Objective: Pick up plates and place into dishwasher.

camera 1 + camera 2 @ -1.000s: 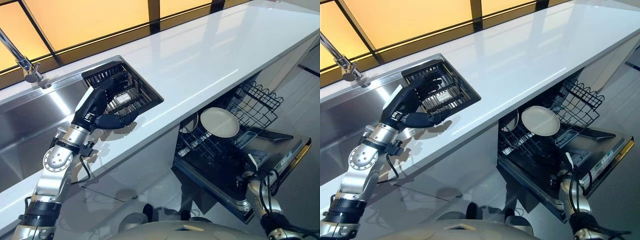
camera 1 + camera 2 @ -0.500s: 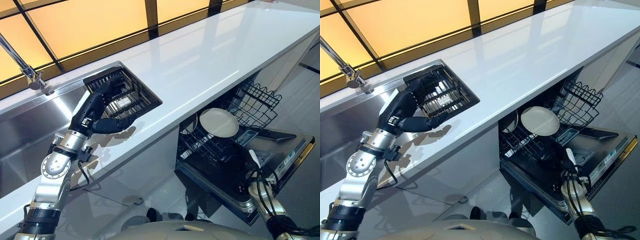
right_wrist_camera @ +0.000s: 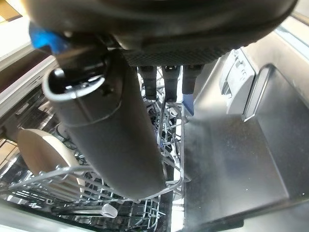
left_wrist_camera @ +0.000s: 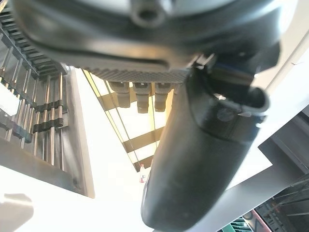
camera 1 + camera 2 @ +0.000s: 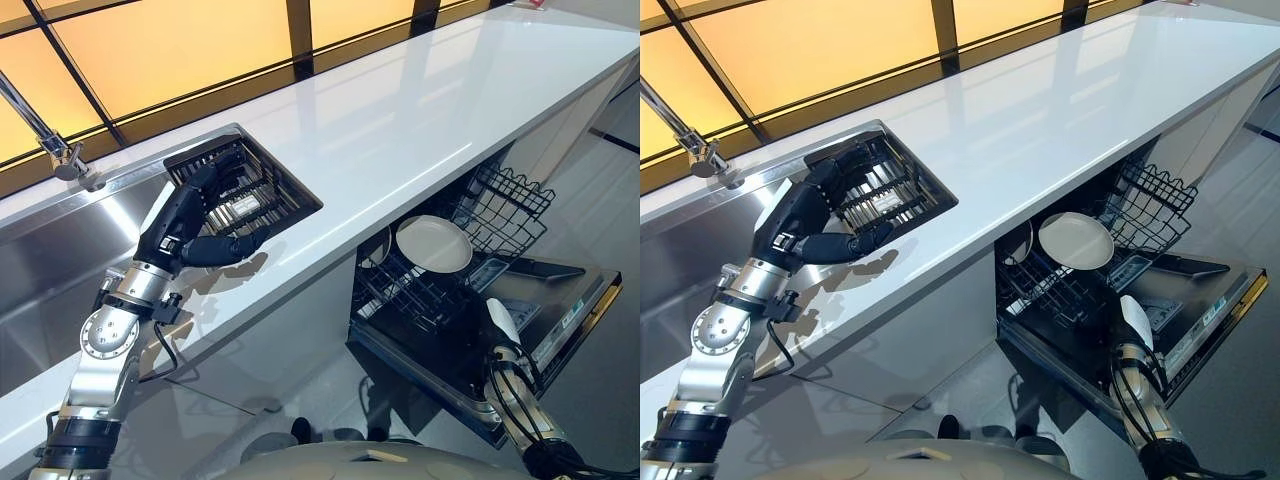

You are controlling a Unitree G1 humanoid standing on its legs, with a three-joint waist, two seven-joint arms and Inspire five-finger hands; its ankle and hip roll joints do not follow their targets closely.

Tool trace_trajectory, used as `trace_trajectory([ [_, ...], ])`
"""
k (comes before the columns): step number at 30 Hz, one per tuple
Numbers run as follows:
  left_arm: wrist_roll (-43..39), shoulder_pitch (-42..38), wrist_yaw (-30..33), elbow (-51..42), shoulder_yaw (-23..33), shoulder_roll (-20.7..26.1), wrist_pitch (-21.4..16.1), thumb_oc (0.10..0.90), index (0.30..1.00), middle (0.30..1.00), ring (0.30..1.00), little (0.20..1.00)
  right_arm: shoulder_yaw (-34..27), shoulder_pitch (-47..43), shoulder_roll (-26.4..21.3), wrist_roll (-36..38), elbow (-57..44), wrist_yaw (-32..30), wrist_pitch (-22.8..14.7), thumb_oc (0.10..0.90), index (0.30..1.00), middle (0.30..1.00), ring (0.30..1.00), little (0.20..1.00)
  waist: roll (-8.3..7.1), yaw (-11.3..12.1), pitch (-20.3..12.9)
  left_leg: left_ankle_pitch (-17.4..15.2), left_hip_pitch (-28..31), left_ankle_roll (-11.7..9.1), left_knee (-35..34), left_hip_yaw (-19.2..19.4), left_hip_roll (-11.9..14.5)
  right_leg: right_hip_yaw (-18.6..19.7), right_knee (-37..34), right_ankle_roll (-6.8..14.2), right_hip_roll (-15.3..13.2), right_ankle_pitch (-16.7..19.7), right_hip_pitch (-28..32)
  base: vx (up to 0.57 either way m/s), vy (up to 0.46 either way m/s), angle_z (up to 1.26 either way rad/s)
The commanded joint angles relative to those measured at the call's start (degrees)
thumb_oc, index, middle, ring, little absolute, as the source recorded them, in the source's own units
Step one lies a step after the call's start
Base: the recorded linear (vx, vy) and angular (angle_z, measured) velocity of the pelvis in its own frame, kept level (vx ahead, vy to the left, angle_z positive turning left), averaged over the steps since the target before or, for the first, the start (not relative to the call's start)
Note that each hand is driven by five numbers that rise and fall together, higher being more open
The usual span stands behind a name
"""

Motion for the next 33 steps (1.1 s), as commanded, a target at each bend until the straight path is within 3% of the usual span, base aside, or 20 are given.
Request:
trace_trajectory([
  [1,-1.36,-3.60,1.62,-4.77,3.21,1.55,-5.12,0.800,0.900,0.900,0.900,0.900,-1.98,-6.72,-4.46,-11.60,-4.48,-14.21,0.03,0.800,0.900,0.900,0.900,0.900,-1.70,-0.04,-2.60,-5.36,0.89,2.49,0.39,2.33,-2.34,0.34,0.26,2.38,-0.60,1.00,-1.27,0.00,0.000,0.00],
  [2,-1.75,-3.49,1.65,-5.03,3.30,1.73,-4.98,0.800,0.900,0.900,0.900,0.900,-1.95,-7.14,-5.56,-18.80,-4.07,-18.48,-0.10,0.800,0.900,0.900,0.900,0.900,-1.59,0.05,-2.60,-5.49,0.92,2.59,0.39,2.30,-2.33,0.41,0.26,2.46,-0.60,0.95,-1.25,0.00,0.000,0.00],
  [3,-1.91,-3.30,2.31,-6.09,2.93,2.13,-4.44,0.800,0.900,0.900,0.900,0.900,-1.61,-8.07,-7.30,-26.72,-6.10,-29.31,-0.43,0.800,0.900,0.900,0.900,0.900,-1.44,0.28,-2.58,-5.49,0.88,2.87,0.39,2.15,-2.38,0.46,0.26,2.43,-0.55,1.04,-1.31,0.00,0.000,0.00],
  [5,-2.64,-2.62,2.15,-6.05,2.89,2.80,-5.08,0.800,0.900,0.900,0.900,0.900,-3.04,-8.59,-8.56,-34.22,-10.63,-35.60,-3.22,0.800,0.900,0.900,0.900,0.900,-1.28,0.55,-2.71,-5.61,0.81,3.12,0.39,2.20,-2.43,0.59,0.26,2.59,-0.54,0.97,-1.38,0.00,0.000,0.00],
  [7,-4.20,-2.03,0.85,-4.92,3.44,3.73,-6.49,0.800,0.900,0.900,0.900,0.900,-3.43,-8.30,-10.12,-37.39,-10.96,-40.17,-5.17,0.800,0.900,0.900,0.900,0.900,-1.29,0.88,-2.82,-5.61,0.64,3.09,0.39,2.23,-2.57,0.58,0.26,2.81,-0.54,1.05,-1.53,0.00,0.007,-0.04],
  [12,-7.01,-1.07,1.32,-6.04,4.26,6.55,-6.54,0.800,0.900,0.900,0.900,0.900,-2.14,-7.44,-13.16,-35.58,-6.14,-44.71,-5.94,0.800,0.900,0.900,0.900,0.900,-1.48,1.05,-2.78,-5.72,0.26,3.20,0.39,2.12,-2.71,0.18,0.26,3.03,-0.67,0.83,-1.82,0.00,0.000,0.00],
  [14,-7.62,-0.81,1.40,-6.14,4.37,7.08,-6.81,0.800,0.900,0.900,0.900,0.900,-2.12,-7.14,-13.48,-33.24,-5.84,-45.10,-6.64,0.800,0.900,0.900,0.900,0.900,-1.44,1.03,-2.69,-5.67,0.25,3.21,0.39,2.12,-2.74,0.12,0.26,3.01,-0.69,0.87,-1.84,0.00,0.000,0.00],
  [15,-7.91,-0.77,1.74,-6.09,4.38,7.48,-7.06,0.800,0.900,0.900,0.900,0.900,-2.78,-6.51,-13.05,-24.47,-5.11,-42.96,-8.87,0.800,0.900,0.900,0.900,0.900,-1.41,0.86,-2.48,-5.54,0.17,3.15,0.39,2.20,-2.78,0.17,0.26,2.99,-0.67,0.98,-1.91,0.00,0.000,0.00],
  [19,-7.56,-1.36,2.39,-6.58,4.79,7.25,-6.22,0.800,0.900,0.900,0.900,0.900,-5.61,-5.87,-9.11,-5.26,-0.45,-37.06,-12.04,0.800,0.900,0.900,0.900,0.900,-1.25,0.52,-1.98,-5.56,0.22,3.05,0.39,2.30,-2.74,0.29,0.26,2.81,-0.64,1.03,-1.91,0.00,0.000,0.00],
  [26,-7.18,-2.43,1.83,-7.01,5.71,6.70,-4.52,0.800,0.900,0.900,0.900,0.900,-8.00,-5.78,-6.63,0.11,-0.34,-34.41,-5.71,0.800,0.900,0.900,0.900,0.900,-1.12,0.22,-1.67,-5.32,0.24,2.84,0.39,2.48,-2.61,0.36,0.26,2.56,-0.58,1.21,-1.91,0.00,0.003,-0.02],
  [33,-7.37,-3.70,1.48,-6.38,5.22,7.67,-4.38,0.800,0.900,0.900,0.900,0.900,-11.75,-7.16,-10.04,3.22,2.87,-35.27,-2.88,0.800,0.900,0.900,0.900,0.900,-1.44,0.11,-1.66,-5.28,0.01,2.82,0.39,2.65,-2.62,0.50,0.26,2.57,-0.35,1.50,-2.37,-0.01,-0.008,-0.03],
])
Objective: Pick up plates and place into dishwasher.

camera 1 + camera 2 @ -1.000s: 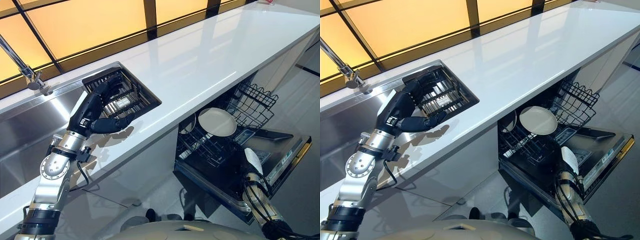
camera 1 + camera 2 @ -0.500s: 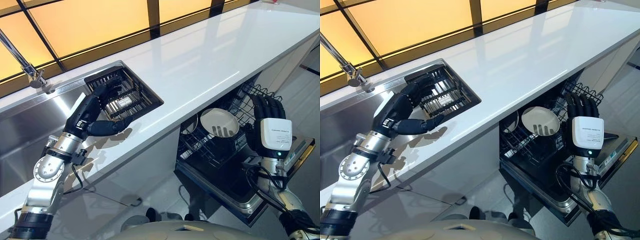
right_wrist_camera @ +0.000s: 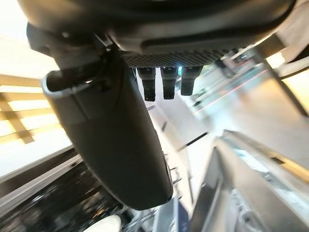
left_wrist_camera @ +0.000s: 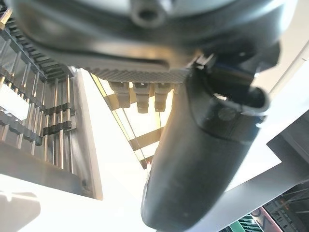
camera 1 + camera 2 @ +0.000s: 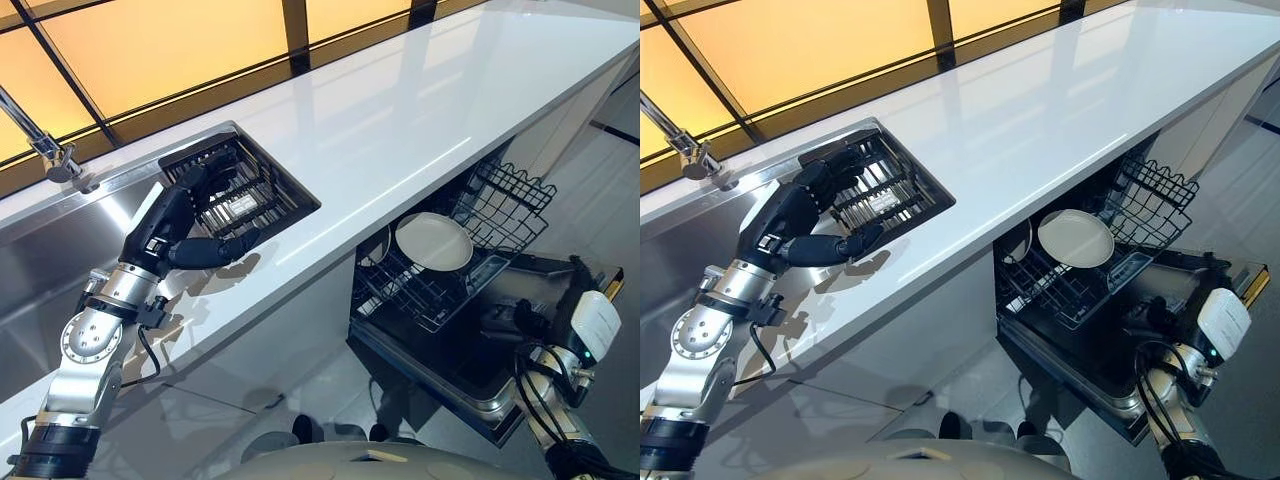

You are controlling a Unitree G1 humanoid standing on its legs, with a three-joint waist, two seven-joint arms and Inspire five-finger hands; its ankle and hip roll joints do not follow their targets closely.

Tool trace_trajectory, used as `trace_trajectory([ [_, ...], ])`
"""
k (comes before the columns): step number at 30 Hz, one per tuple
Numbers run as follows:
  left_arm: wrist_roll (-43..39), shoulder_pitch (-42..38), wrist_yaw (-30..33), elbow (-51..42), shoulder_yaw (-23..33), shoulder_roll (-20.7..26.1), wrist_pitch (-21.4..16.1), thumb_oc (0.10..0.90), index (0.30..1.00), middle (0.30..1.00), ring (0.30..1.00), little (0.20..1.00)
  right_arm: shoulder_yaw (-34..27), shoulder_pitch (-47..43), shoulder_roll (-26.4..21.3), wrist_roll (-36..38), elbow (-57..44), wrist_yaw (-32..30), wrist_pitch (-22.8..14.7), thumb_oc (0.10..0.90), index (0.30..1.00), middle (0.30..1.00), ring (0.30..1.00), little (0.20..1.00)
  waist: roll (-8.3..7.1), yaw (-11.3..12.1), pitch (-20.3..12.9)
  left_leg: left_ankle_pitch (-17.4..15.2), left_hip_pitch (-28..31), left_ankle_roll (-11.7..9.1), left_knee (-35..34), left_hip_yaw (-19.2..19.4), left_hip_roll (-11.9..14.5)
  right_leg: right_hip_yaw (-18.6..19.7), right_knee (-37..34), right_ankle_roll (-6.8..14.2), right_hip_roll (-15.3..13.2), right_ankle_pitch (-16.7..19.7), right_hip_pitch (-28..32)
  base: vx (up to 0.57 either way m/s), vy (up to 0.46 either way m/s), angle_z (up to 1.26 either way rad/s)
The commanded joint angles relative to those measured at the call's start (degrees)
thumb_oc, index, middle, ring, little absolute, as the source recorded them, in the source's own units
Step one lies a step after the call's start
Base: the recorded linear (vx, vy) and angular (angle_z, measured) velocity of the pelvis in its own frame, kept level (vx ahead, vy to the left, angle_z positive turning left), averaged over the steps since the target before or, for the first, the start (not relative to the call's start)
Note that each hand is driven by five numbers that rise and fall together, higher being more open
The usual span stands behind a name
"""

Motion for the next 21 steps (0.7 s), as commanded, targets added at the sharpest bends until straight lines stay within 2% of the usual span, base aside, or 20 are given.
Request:
trace_trajectory([
  [1,-3.77,-6.48,1.09,-4.81,4.31,2.79,-4.72,0.800,0.900,0.900,0.900,0.900,-2.75,-7.12,-7.16,-0.42,0.81,-2.42,-1.91,0.800,0.900,0.900,0.900,0.900,-1.70,0.00,-1.77,-5.00,0.48,2.72,0.38,2.04,-2.61,-0.39,0.37,2.54,-0.25,1.59,-1.42,-0.01,-0.011,-0.04],
  [3,-4.00,-6.45,1.34,-5.16,4.49,2.93,-4.39,0.800,0.900,0.900,0.900,0.900,-2.87,-6.31,-7.24,0.47,-0.20,-1.27,-3.02,0.800,0.900,0.900,0.900,0.900,-1.70,-0.25,-1.79,-5.00,0.44,2.77,0.38,2.24,-2.57,-0.22,0.37,2.54,-0.21,1.65,-1.54,-0.02,-0.010,-0.05],
  [8,-2.68,-6.86,1.73,-5.31,4.11,2.45,-4.51,0.800,0.900,0.900,0.900,0.900,-3.19,-4.81,-5.86,0.43,-4.92,2.78,-2.51,0.800,0.900,0.900,0.900,0.900,-1.72,-1.05,-1.58,-5.12,0.47,2.83,0.38,2.88,-2.51,0.35,0.37,2.59,-0.10,1.73,-1.74,-0.01,-0.009,-0.09],
  [12,-2.10,-7.58,1.92,-5.01,3.53,2.41,-4.66,0.800,0.900,0.900,0.900,0.900,-1.22,-5.47,-6.40,-2.85,-4.00,5.31,-0.88,0.800,0.900,0.900,0.900,0.900,-1.72,-1.07,-1.63,-5.10,0.41,2.65,0.38,3.11,-2.38,0.25,0.37,2.55,-0.06,1.67,-1.86,0.00,-0.003,-0.03],
  [17,-2.29,-7.93,2.53,-5.04,2.98,2.90,-4.29,0.800,0.900,0.900,0.900,0.900,2.32,-6.38,-8.45,-5.89,-3.76,12.93,0.53,0.800,0.900,0.900,0.900,0.900,-1.85,-0.84,-1.53,-5.00,0.29,2.58,0.38,2.96,-2.33,-0.19,0.37,2.52,-0.25,1.65,-1.85,0.00,-0.006,-0.03],
  [21,-1.73,-8.10,2.34,-4.78,1.76,2.77,-4.73,0.800,0.900,0.900,0.900,0.900,6.90,-8.49,-11.50,-12.95,-3.68,17.24,3.42,0.800,0.900,0.900,0.900,0.900,-2.11,-0.15,-1.34,-4.90,0.31,2.58,0.38,2.56,-2.39,-0.57,0.37,2.51,-0.36,1.69,-1.70,0.00,0.000,0.00],
])
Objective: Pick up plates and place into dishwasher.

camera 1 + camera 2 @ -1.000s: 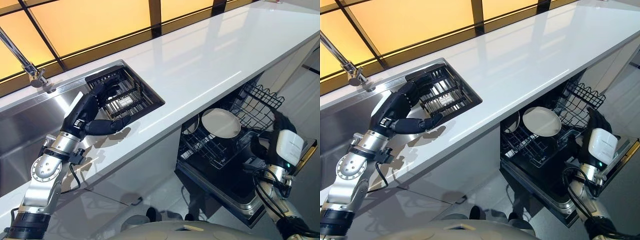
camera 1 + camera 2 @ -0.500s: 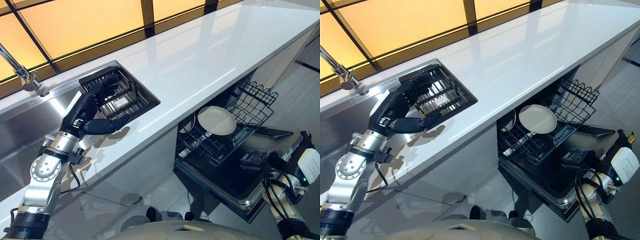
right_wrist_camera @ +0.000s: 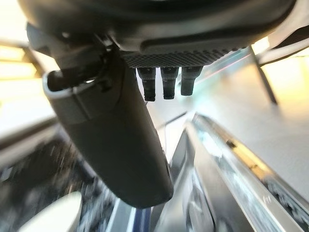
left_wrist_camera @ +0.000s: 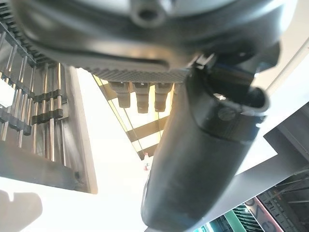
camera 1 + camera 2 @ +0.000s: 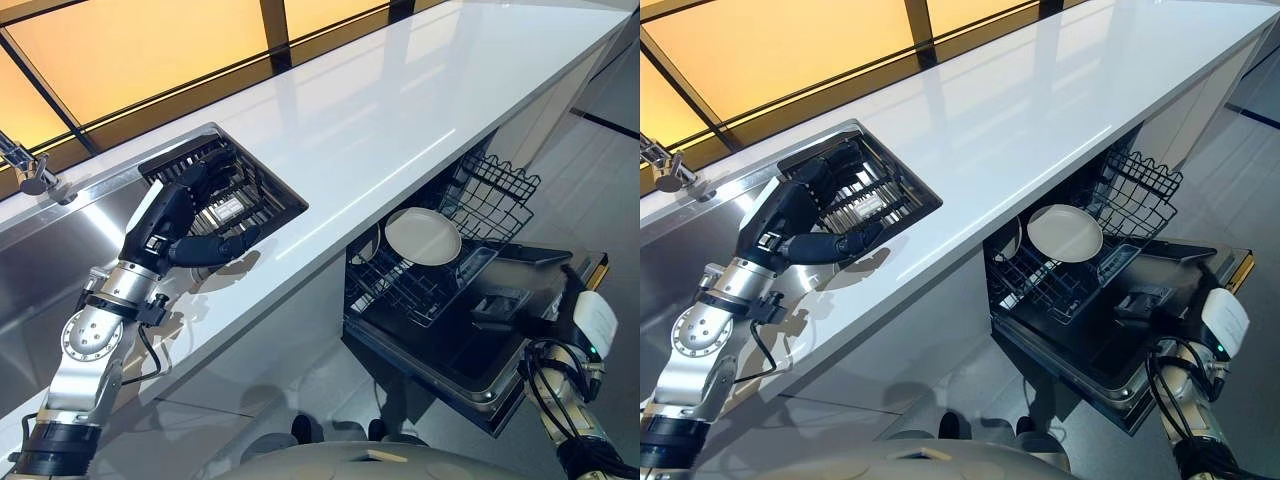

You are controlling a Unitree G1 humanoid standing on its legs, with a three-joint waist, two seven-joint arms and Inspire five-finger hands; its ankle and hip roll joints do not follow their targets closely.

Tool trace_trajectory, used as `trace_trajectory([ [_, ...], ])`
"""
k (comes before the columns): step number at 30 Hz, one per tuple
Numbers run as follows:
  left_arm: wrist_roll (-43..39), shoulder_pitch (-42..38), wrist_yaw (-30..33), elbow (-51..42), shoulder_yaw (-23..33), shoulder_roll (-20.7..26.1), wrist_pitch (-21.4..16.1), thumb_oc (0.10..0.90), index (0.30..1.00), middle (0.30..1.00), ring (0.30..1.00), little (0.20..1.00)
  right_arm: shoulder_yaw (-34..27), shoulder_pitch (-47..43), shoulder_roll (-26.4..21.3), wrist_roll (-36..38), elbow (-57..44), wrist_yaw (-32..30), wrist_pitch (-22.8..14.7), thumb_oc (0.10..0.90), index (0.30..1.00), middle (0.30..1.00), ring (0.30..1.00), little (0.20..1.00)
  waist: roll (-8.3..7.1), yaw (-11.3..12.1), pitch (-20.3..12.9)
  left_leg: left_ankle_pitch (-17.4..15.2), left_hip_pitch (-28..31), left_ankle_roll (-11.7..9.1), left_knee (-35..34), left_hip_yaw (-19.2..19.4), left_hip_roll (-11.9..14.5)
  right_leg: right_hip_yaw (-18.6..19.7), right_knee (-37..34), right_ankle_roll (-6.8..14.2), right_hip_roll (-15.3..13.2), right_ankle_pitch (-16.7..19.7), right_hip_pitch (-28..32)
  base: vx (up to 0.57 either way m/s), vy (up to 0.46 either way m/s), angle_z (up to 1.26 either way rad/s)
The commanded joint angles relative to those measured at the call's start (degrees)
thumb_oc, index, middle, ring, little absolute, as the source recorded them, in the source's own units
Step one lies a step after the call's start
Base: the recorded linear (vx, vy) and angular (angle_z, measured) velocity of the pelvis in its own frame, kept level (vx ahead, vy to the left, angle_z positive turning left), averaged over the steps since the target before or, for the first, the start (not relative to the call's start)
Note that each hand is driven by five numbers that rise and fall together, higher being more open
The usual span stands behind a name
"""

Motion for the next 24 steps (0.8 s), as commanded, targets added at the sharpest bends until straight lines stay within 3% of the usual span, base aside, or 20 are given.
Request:
trace_trajectory([
  [1,-1.68,-7.71,2.12,-4.70,1.12,2.96,-4.89,0.800,0.900,0.900,0.900,0.900,5.17,-9.27,-9.50,-9.52,-2.56,2.35,1.66,0.800,0.900,0.900,0.900,0.900,-2.05,1.55,-1.41,-4.35,0.19,2.42,0.38,0.54,-2.51,-2.27,0.52,2.50,-0.44,1.71,-0.93,0.01,-0.017,0.03],
  [11,-1.40,-10.33,3.50,-3.38,-2.79,4.49,-5.03,0.800,0.900,0.900,0.900,0.900,17.73,-19.01,-15.06,-13.18,6.31,14.93,9.99,0.800,0.900,0.900,0.900,0.900,-2.38,3.66,-1.16,-3.89,-0.23,2.32,0.38,-0.74,-2.66,-3.39,0.52,2.67,-0.91,1.75,-0.77,0.02,-0.007,0.06],
  [19,-0.38,-11.01,2.79,-3.28,-2.53,3.61,-4.03,0.800,0.900,0.900,0.900,0.900,22.79,-22.44,-12.28,-12.18,17.29,25.99,16.53,0.800,0.900,0.900,0.900,0.900,-2.27,5.04,-0.83,-3.33,-0.61,2.17,0.38,-1.66,-2.53,-4.06,0.52,2.60,-1.12,1.73,-0.65,0.02,-0.010,0.08],
  [24,0.07,-11.72,2.01,-3.38,-2.29,2.94,-3.21,0.800,0.900,0.900,0.900,0.900,23.02,-23.14,-9.56,-11.86,24.46,28.40,18.63,0.800,0.900,0.900,0.900,0.900,-1.97,5.72,-0.27,-3.03,-0.58,2.12,0.38,-2.28,-2.45,-4.36,0.52,2.47,-1.28,1.90,-0.43,0.01,-0.010,0.12],
])
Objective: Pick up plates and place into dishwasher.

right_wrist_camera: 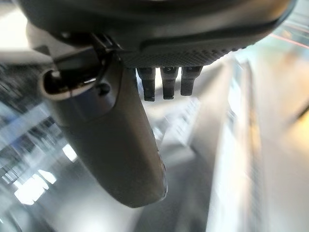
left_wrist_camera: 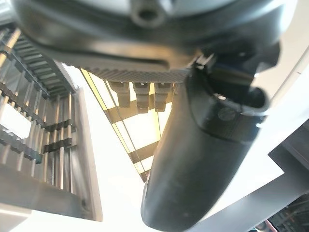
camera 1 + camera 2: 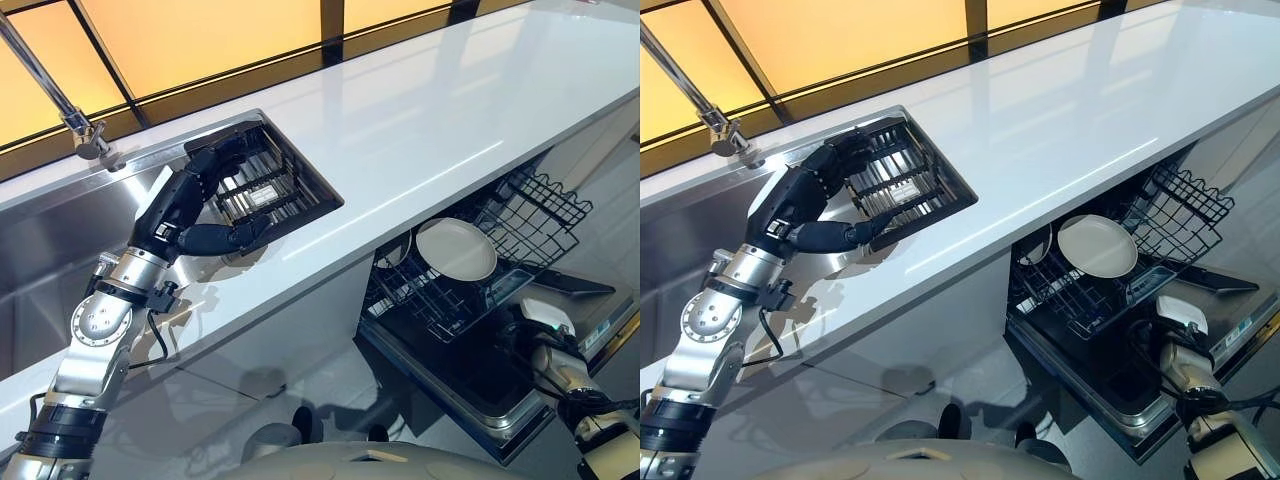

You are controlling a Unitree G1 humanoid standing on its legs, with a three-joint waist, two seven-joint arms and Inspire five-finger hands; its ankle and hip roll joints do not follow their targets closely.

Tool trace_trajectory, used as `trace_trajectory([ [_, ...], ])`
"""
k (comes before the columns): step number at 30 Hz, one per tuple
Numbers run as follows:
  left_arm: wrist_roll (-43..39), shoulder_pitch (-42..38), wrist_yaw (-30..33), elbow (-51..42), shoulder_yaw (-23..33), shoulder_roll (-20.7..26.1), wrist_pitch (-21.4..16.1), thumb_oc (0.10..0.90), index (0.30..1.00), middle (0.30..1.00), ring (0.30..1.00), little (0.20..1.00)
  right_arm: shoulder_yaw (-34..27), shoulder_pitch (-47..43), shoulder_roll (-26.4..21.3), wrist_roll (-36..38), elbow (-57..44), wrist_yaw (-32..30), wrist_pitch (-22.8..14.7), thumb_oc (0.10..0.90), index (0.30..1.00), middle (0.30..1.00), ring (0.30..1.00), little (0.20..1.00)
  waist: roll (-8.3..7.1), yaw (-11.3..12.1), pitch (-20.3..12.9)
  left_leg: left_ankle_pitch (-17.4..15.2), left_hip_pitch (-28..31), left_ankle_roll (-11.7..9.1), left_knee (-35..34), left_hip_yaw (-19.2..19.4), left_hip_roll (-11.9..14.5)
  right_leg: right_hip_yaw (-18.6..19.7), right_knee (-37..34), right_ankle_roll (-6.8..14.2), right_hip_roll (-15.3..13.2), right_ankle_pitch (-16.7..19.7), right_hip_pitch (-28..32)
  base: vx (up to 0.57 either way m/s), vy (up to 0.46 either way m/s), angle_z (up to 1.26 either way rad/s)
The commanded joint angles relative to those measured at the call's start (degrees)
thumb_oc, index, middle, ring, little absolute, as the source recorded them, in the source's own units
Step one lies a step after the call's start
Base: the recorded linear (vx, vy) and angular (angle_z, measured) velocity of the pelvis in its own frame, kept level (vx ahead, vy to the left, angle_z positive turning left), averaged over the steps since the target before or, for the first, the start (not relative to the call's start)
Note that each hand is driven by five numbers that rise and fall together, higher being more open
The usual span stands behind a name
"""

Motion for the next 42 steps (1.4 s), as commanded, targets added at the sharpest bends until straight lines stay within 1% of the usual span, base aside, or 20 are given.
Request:
trace_trajectory([
  [1,-0.01,-7.67,0.18,-3.63,0.97,1.44,-3.31,0.800,0.900,0.900,0.900,0.900,2.03,-7.27,-2.90,-0.98,3.25,-0.79,3.63,0.800,0.900,0.900,0.900,0.900,-1.59,0.20,-0.64,-3.89,0.31,2.34,0.13,1.20,-2.15,-0.18,0.53,2.42,-1.13,2.04,-1.28,0.01,-0.012,0.09],
  [2,0.01,-7.66,-0.02,-3.91,1.07,1.28,-3.08,0.800,0.900,0.900,0.900,0.900,2.09,-7.04,-2.62,-0.87,4.22,0.15,4.79,0.800,0.900,0.900,0.900,0.900,-1.53,0.27,-0.57,-3.85,0.30,2.33,0.13,1.08,-2.15,-0.19,0.53,2.44,-1.14,2.05,-1.27,0.01,-0.011,0.04],
  [5,0.23,-7.60,-0.86,-4.69,1.41,0.69,-2.41,0.800,0.900,0.900,0.900,0.900,2.09,-6.39,-1.61,-1.08,7.21,1.66,6.66,0.800,0.900,0.900,0.900,0.900,-1.40,0.47,-0.42,-3.76,0.30,2.28,0.13,0.76,-2.16,-0.16,0.53,2.41,-1.10,2.02,-1.19,0.00,-0.005,0.01],
  [9,0.08,-8.12,-1.17,-4.71,1.29,0.45,-1.83,0.800,0.900,0.900,0.900,0.900,1.99,-6.35,-0.70,-1.79,9.14,2.18,5.85,0.800,0.900,0.900,0.900,0.900,-1.19,0.49,-0.28,-3.69,0.37,2.26,0.13,0.60,-2.11,-0.18,0.53,2.43,-1.21,2.08,-1.13,0.00,0.000,0.00],
  [11,0.28,-8.23,-1.23,-4.79,1.17,0.15,-1.54,0.800,0.900,0.900,0.900,0.900,2.14,-6.37,-0.34,-2.16,8.52,0.96,4.12,0.800,0.900,0.900,0.900,0.900,-1.05,0.49,-0.26,-3.69,0.46,2.25,0.13,0.49,-2.12,-0.19,0.53,2.45,-1.29,2.06,-1.02,0.00,0.000,0.00],
  [13,1.01,-7.65,-1.17,-5.03,0.97,-0.65,-1.58,0.800,0.900,0.900,0.900,0.900,2.55,-6.05,0.28,-5.38,5.85,-0.60,2.67,0.800,0.900,0.900,0.900,0.900,-0.71,0.42,-0.25,-3.64,0.53,2.26,0.13,0.36,-2.20,-0.06,0.53,2.46,-1.39,2.11,-0.95,0.04,-0.004,0.01],
  [16,2.14,-7.11,-0.88,-4.68,0.55,-1.66,-2.16,0.800,0.900,0.900,0.900,0.900,3.65,-5.98,0.74,-8.58,2.39,-0.89,1.75,0.800,0.900,0.900,0.900,0.900,-0.34,0.25,-0.17,-3.62,0.52,2.32,0.13,0.18,-2.33,0.05,0.53,2.41,-1.58,2.16,-0.99,0.03,0.008,0.02],
  [21,2.62,-7.31,-0.26,-4.24,-0.11,-1.95,-2.41,0.800,0.900,0.900,0.900,0.900,7.38,-7.42,1.60,-13.87,0.96,2.86,-1.01,0.800,0.900,0.900,0.900,0.900,0.21,0.33,0.38,-3.51,0.37,2.26,0.13,-0.07,-2.46,-0.12,0.53,2.44,-2.04,2.20,-1.08,0.01,0.009,0.01],
  [23,3.07,-7.38,-0.21,-4.66,-0.38,-2.37,-1.94,0.800,0.900,0.900,0.900,0.900,9.36,-8.37,2.32,-13.99,0.90,5.27,-2.16,0.800,0.900,0.900,0.900,0.900,0.40,0.57,0.63,-3.41,0.26,2.18,0.13,-0.39,-2.52,-0.35,0.53,2.39,-2.23,2.17,-1.09,0.04,0.021,0.06],
  [25,3.43,-7.90,-0.21,-4.32,-0.93,-2.53,-2.01,0.800,0.900,0.900,0.900,0.900,10.82,-9.46,2.97,-14.86,1.50,6.53,-2.55,0.800,0.900,0.900,0.900,0.900,0.54,0.79,0.88,-3.34,0.14,2.09,0.13,-0.62,-2.56,-0.60,0.53,2.38,-2.41,2.17,-1.18,0.03,0.016,0.13],
  [26,3.52,-8.24,-0.34,-4.33,-1.19,-2.59,-1.92,0.800,0.900,0.900,0.900,0.900,11.68,-10.22,3.34,-14.46,2.05,6.77,-3.77,0.800,0.900,0.900,0.900,0.900,0.63,0.99,1.07,-3.28,0.07,2.05,0.13,-0.81,-2.57,-0.80,0.53,2.35,-2.52,2.19,-1.20,0.03,0.011,0.13],
  [29,3.98,-9.65,-0.44,-4.30,-2.32,-3.12,-1.69,0.800,0.900,0.900,0.900,0.900,14.44,-13.52,4.12,-14.98,3.05,6.89,-5.35,0.800,0.900,0.900,0.900,0.900,0.98,1.59,1.79,-2.90,-0.61,1.96,0.13,-1.58,-2.73,-1.35,0.53,2.16,-2.83,2.30,-1.67,0.01,0.012,0.13],
  [31,4.24,-11.07,0.01,-3.91,-3.35,-3.21,-2.07,0.800,0.900,0.900,0.900,0.900,16.02,-16.49,4.29,-12.86,3.24,5.65,-5.33,0.800,0.900,0.900,0.900,0.900,1.26,1.91,2.70,-2.60,-1.29,1.90,0.13,-2.11,-2.90,-1.60,0.53,2.08,-2.95,2.43,-2.24,-0.05,0.009,0.15],
  [35,4.25,-12.50,0.01,-3.28,-4.17,-3.36,-2.61,0.800,0.900,0.900,0.900,0.900,16.68,-20.60,4.05,-9.08,2.82,2.74,-5.80,0.800,0.900,0.900,0.900,0.900,1.51,2.42,3.82,-2.38,-2.04,1.84,0.13,-2.75,-2.98,-2.14,0.63,1.95,-3.13,2.44,-2.87,-0.05,-0.003,0.11],
  [37,4.47,-13.50,0.28,-2.32,-5.21,-3.60,-3.31,0.800,0.900,0.900,0.900,0.900,16.99,-24.17,3.57,-6.90,1.76,0.13,-5.28,0.800,0.900,0.900,0.900,0.900,1.56,2.78,4.26,-2.29,-2.45,1.79,0.13,-3.30,-3.12,-2.55,0.74,1.93,-3.25,2.38,-3.22,-0.02,-0.010,0.08],
  [38,4.46,-13.62,0.35,-2.21,-5.33,-3.58,-3.37,0.800,0.900,0.900,0.900,0.900,17.01,-24.60,3.47,-6.62,1.56,-0.52,-5.34,0.800,0.900,0.900,0.900,0.900,1.56,2.81,4.29,-2.29,-2.50,1.78,0.13,-3.38,-3.14,-2.59,0.76,1.92,-3.26,2.36,-3.27,-0.01,-0.011,0.13],
  [42,4.74,-14.61,0.97,-1.51,-6.62,-3.61,-3.49,0.800,0.900,0.900,0.900,0.900,18.07,-30.52,1.58,-4.95,0.19,-1.77,-3.56,0.800,0.900,0.900,0.900,0.900,1.31,3.35,4.30,-2.24,-2.93,1.72,0.13,-3.98,-3.26,-3.02,0.91,1.80,-3.25,2.15,-3.63,0.01,-0.011,0.12],
])
